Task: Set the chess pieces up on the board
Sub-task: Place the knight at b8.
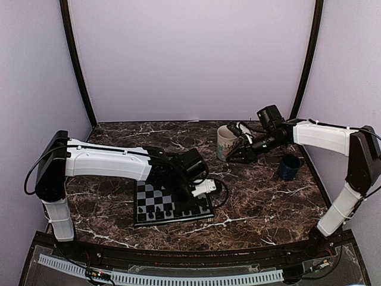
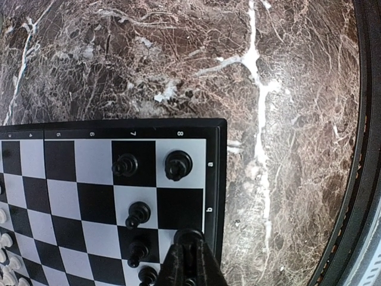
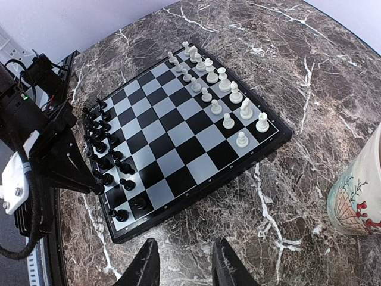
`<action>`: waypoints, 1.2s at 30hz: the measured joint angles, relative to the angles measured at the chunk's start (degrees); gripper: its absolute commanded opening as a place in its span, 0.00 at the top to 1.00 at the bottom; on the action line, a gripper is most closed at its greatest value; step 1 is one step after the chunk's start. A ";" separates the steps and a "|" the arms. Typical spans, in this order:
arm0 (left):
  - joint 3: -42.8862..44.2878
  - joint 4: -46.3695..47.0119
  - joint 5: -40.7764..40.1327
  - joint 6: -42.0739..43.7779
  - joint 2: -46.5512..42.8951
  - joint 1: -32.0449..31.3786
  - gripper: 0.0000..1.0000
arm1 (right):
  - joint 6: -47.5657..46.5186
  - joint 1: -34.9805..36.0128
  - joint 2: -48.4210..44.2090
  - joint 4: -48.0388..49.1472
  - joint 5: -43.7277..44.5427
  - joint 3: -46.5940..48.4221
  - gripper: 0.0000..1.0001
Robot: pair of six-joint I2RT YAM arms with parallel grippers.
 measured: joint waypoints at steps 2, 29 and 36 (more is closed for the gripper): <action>0.00 0.31 0.02 -0.02 0.26 0.00 0.99 | 0.00 0.00 0.00 0.00 0.00 0.00 0.68; 0.02 2.43 -1.62 -0.87 3.37 0.02 0.91 | -0.81 0.00 0.00 0.00 -0.20 0.00 0.68; 0.02 3.21 -1.77 -1.57 3.37 0.00 0.87 | -0.81 0.00 0.00 0.00 -0.22 0.00 0.67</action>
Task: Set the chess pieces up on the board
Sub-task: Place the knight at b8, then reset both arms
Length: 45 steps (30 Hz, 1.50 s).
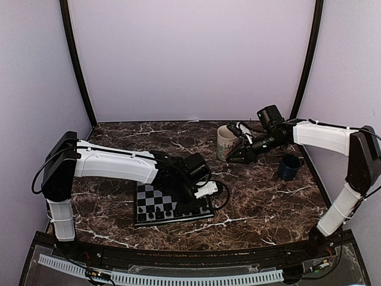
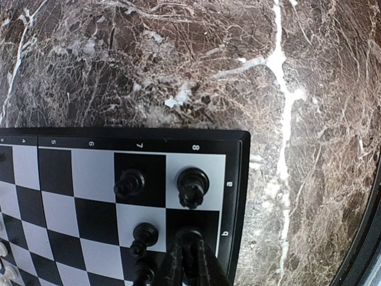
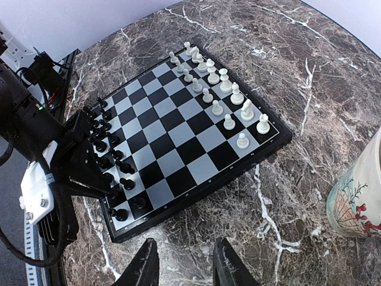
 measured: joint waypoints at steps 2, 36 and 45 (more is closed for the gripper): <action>0.00 0.07 -0.02 -0.04 0.00 0.02 0.84 | 0.00 0.00 0.02 0.00 -0.02 0.00 0.67; -5.68 7.17 -6.49 -9.18 -21.86 12.79 0.55 | 4.92 -6.27 -8.13 -8.13 8.04 11.10 0.32; -11.37 9.11 -16.59 -12.87 -33.59 23.74 0.05 | 21.14 -17.66 -18.12 -1.81 23.02 8.87 0.02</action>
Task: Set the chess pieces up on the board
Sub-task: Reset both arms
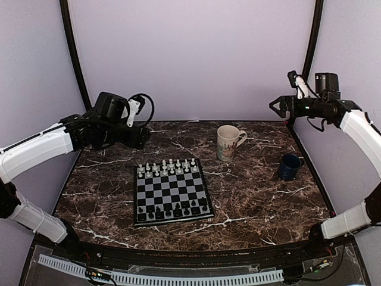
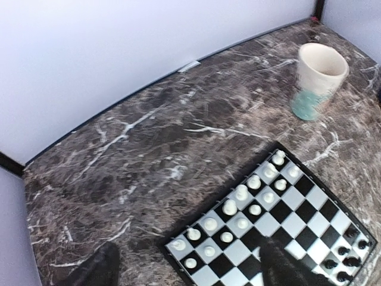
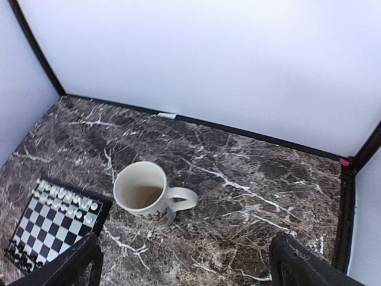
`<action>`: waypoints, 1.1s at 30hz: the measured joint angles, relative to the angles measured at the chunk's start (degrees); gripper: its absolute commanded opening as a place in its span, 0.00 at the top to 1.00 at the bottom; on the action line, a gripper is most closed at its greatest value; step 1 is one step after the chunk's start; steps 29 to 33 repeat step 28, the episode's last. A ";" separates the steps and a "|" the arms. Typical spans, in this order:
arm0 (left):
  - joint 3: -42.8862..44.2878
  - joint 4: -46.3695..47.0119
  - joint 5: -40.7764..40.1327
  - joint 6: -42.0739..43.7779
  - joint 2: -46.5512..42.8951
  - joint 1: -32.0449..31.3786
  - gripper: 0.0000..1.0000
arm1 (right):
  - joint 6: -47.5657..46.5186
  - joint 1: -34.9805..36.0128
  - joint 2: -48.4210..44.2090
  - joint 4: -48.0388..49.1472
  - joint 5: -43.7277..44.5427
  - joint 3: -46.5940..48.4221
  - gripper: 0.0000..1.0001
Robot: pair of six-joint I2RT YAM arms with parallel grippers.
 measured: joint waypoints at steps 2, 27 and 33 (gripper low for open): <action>-1.18 1.07 -2.80 -1.79 -2.29 1.88 0.01 | 3.50 -0.61 -1.46 0.68 3.76 0.13 0.03; -7.32 5.51 -9.57 -12.20 -15.37 7.43 0.01 | 5.22 -0.57 -9.57 5.81 11.89 -7.02 0.03; -7.34 5.73 -9.31 -12.07 -15.23 7.43 0.01 | 5.14 -0.59 -9.51 6.03 11.47 -7.10 0.03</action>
